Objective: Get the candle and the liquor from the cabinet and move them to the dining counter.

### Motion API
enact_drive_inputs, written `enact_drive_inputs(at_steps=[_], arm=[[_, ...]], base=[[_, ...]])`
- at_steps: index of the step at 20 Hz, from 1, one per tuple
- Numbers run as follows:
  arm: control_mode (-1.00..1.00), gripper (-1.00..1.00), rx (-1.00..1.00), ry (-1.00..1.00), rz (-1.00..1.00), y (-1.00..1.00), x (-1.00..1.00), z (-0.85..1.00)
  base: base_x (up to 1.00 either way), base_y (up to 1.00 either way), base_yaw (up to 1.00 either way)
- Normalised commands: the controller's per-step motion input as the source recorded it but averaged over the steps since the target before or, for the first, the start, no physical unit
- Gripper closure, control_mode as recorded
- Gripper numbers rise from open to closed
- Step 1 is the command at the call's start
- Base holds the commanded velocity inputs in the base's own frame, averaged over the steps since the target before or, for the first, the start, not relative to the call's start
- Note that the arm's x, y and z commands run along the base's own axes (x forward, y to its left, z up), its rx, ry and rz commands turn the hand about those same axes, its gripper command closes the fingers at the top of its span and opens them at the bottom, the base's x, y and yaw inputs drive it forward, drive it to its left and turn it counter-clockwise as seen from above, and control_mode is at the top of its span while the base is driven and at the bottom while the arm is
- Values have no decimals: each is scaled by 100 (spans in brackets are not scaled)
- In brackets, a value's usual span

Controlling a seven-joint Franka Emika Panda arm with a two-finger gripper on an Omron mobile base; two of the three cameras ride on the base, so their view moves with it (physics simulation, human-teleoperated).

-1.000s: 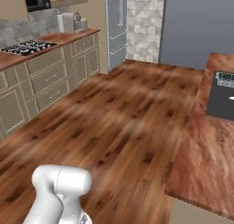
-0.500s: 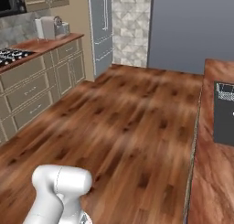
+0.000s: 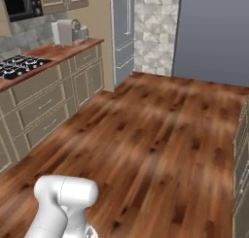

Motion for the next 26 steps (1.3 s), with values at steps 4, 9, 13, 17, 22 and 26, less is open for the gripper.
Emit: enact_drive_inputs(at_steps=[4, 9, 13, 17, 22, 26], arm=[[100, -100, 0, 0, 0, 0, 0, 0], [100, -100, 0, 0, 0, 0, 0, 0], [100, -100, 0, 0, 0, 0, 0, 0], [100, -100, 0, 0, 0, 0, 0, 0], [100, -100, 0, 0, 0, 0, 0, 0], [100, -100, 0, 0, 0, 0, 0, 0]], base=[[26, 87, 35], [53, 53, 37], [71, 23, 39], [70, 20, 40], [67, 5, 41], [75, 0, 38]])
